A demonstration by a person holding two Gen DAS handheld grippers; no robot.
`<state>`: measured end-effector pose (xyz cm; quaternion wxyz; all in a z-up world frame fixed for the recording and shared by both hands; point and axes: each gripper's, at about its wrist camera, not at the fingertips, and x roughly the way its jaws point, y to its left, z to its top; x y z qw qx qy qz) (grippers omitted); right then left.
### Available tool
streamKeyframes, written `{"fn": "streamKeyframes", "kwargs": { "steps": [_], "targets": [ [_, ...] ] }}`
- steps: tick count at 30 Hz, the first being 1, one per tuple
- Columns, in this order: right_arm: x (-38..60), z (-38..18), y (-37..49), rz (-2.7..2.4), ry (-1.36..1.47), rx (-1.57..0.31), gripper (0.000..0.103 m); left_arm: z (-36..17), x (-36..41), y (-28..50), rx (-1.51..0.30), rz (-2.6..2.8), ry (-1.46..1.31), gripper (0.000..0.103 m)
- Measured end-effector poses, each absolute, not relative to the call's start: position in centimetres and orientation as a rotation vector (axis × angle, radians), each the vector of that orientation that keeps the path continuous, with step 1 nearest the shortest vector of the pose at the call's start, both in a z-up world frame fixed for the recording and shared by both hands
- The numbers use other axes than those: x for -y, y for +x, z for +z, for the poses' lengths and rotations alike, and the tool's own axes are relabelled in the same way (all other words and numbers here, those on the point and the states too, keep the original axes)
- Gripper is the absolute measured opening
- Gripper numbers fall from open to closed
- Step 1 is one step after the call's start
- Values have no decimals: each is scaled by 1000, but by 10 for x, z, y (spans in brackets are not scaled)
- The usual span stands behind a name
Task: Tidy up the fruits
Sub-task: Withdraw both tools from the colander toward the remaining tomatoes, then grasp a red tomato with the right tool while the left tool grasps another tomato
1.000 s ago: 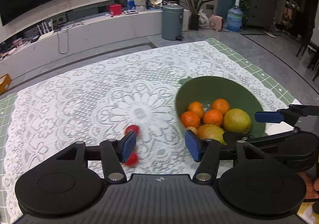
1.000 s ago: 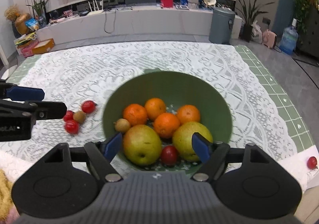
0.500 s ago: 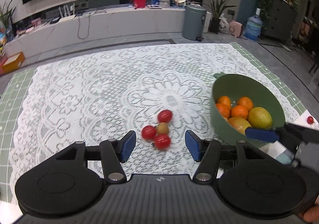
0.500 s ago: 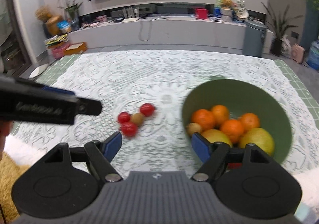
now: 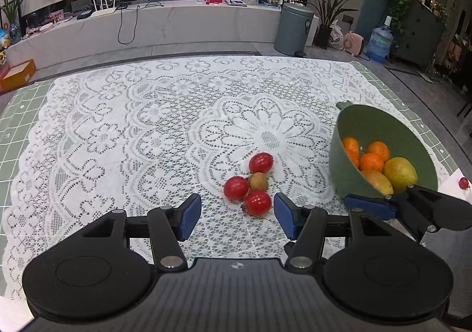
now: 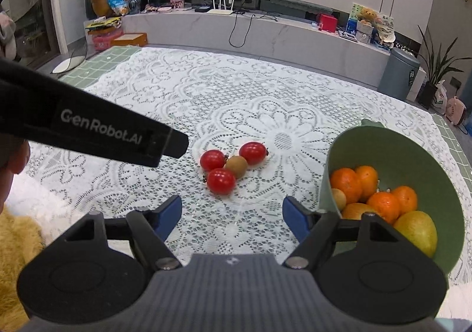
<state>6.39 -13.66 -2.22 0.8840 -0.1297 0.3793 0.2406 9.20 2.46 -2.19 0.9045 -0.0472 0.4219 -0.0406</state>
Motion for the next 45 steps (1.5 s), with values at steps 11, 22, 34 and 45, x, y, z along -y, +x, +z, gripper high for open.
{"fn": "streamKeyframes", "kwargs": {
  "steps": [11, 22, 34, 45],
  "targets": [
    [120, -42, 87, 503, -297, -828, 56, -50, -51, 101, -884, -84, -185, 63],
    [107, -61, 105, 512, -276, -874, 42, -75, -69, 104, -887, -128, -312, 51],
    [98, -72, 125, 502, -219, -883, 37, -84, -63, 126, -892, -169, -318, 48],
    [105, -69, 124, 453, -212, -874, 29, -94, -52, 146, -908, -210, -304, 46]
  ]
}}
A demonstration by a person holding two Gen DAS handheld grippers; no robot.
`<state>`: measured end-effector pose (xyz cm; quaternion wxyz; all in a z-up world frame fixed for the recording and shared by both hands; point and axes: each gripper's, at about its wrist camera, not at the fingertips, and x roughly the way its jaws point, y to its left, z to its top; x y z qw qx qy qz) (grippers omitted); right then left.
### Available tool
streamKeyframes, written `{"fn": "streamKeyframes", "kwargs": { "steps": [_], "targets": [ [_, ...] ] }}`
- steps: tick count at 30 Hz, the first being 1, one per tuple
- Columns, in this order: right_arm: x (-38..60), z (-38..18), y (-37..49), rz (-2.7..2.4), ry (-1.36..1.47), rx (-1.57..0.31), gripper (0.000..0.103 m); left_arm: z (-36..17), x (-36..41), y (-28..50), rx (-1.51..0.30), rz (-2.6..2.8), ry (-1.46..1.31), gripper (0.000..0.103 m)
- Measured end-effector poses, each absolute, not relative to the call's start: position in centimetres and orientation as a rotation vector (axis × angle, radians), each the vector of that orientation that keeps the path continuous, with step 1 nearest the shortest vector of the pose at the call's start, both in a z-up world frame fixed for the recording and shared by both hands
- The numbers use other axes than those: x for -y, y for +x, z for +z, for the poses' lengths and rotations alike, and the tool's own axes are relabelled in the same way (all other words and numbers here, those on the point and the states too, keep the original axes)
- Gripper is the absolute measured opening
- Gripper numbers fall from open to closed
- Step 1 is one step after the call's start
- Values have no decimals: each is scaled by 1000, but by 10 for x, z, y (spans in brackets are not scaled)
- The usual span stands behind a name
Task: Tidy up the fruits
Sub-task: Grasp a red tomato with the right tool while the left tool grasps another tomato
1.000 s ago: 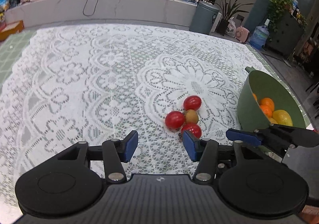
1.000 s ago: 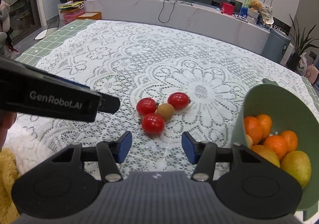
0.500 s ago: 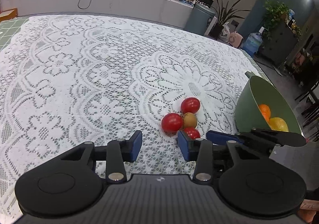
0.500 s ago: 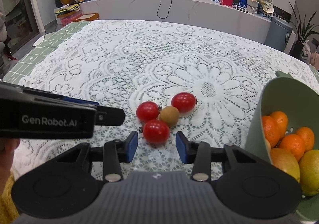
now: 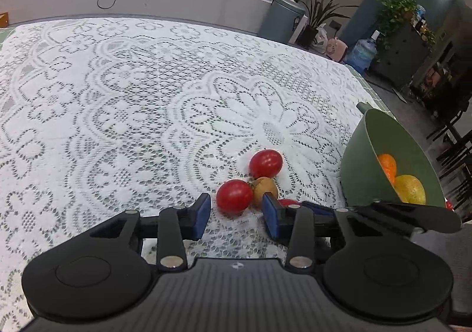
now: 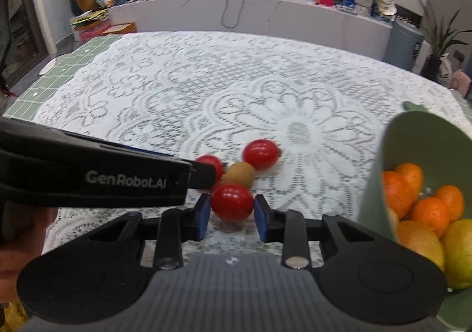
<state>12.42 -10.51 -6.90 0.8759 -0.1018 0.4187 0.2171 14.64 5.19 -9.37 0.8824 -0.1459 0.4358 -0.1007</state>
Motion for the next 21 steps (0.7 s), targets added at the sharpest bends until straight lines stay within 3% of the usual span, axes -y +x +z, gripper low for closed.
{"fn": "streamKeyframes", "kwargs": {
  "steps": [21],
  "targets": [
    [115, -82, 139, 377, -153, -953, 29, -105, -33, 155, -898, -213, -144, 31]
  ]
}}
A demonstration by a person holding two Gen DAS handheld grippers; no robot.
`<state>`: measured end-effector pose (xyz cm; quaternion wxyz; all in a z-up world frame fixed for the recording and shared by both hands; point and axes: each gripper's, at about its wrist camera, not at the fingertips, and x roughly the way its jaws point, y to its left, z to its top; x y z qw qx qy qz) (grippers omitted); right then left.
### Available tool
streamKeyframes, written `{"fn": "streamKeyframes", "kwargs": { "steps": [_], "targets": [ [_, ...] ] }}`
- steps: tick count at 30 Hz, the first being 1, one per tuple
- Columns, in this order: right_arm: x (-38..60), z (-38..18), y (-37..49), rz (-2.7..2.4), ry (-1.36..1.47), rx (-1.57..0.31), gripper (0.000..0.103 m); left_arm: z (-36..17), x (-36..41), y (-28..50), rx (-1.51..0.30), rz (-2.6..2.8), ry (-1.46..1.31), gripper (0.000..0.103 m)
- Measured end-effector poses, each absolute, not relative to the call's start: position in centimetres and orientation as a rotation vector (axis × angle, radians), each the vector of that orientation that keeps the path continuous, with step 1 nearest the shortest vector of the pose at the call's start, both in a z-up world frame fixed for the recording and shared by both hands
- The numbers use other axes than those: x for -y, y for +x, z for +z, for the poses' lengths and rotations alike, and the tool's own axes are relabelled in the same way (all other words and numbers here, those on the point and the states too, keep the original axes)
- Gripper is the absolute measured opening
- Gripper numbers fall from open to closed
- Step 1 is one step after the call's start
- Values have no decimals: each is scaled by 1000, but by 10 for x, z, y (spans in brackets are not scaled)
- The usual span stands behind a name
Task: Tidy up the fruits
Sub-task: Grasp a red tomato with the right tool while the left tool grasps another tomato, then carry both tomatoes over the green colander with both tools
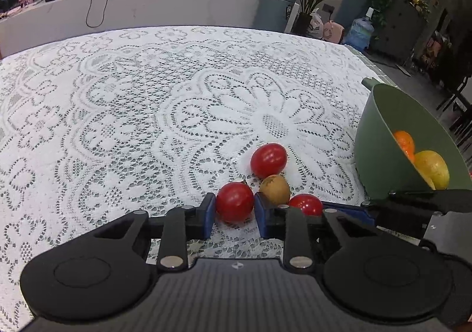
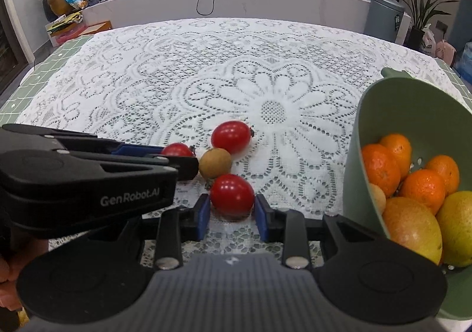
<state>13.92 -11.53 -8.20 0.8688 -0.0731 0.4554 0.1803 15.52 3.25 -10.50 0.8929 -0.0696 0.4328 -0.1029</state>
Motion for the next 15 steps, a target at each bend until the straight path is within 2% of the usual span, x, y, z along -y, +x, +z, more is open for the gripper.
{"fn": "streamKeyframes", "kwargs": {
  "steps": [15],
  "targets": [
    [116, -61, 121, 411, -173, -856, 28, -72, -43, 120, -888, -99, -197, 31]
  ]
}}
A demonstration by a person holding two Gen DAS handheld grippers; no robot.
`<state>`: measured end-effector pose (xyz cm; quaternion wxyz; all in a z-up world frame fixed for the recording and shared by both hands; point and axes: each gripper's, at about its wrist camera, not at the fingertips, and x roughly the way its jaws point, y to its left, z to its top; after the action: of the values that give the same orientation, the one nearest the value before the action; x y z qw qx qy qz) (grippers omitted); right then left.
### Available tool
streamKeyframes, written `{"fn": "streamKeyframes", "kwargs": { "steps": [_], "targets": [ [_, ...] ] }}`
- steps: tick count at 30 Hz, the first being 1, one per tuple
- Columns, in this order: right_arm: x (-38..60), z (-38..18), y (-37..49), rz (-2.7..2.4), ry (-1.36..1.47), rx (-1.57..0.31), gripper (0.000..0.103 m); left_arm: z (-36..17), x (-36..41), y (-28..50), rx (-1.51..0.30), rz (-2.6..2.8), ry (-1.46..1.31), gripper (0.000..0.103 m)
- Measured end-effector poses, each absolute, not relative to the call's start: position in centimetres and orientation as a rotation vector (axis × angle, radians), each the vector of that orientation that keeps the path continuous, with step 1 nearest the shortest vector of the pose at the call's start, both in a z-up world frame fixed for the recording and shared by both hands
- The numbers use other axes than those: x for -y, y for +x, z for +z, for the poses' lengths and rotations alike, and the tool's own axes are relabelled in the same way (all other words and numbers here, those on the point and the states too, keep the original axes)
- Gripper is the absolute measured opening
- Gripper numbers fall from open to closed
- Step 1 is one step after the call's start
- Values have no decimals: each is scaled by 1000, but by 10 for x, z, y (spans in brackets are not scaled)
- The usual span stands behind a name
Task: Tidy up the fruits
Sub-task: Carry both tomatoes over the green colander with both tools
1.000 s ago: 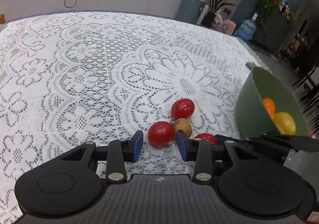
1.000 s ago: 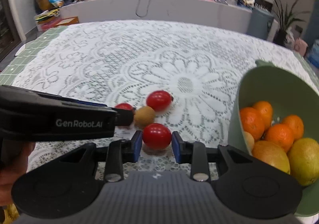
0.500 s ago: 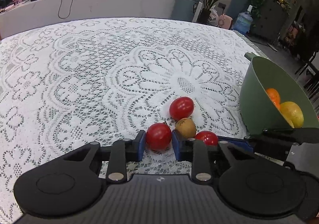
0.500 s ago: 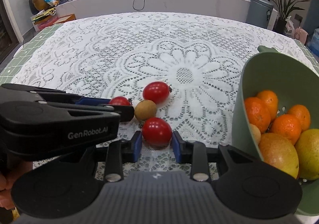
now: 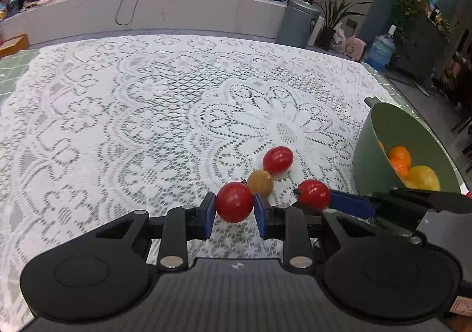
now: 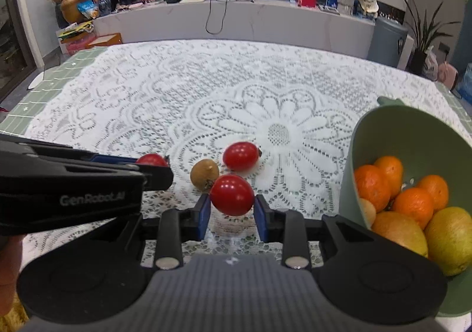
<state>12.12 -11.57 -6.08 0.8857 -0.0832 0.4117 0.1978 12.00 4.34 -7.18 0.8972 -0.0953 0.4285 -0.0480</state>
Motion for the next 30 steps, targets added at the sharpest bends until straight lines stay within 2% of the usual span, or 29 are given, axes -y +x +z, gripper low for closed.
{"fn": "streamKeyframes", "kwargs": {
  "steps": [14, 30],
  "targets": [
    [157, -11, 79, 443, -214, -759, 28, -23, -24, 86, -831, -97, -218, 31],
    [236, 24, 90, 305, -311, -738, 29, 7, 58, 81, -798, -215, -48, 31]
  ]
}}
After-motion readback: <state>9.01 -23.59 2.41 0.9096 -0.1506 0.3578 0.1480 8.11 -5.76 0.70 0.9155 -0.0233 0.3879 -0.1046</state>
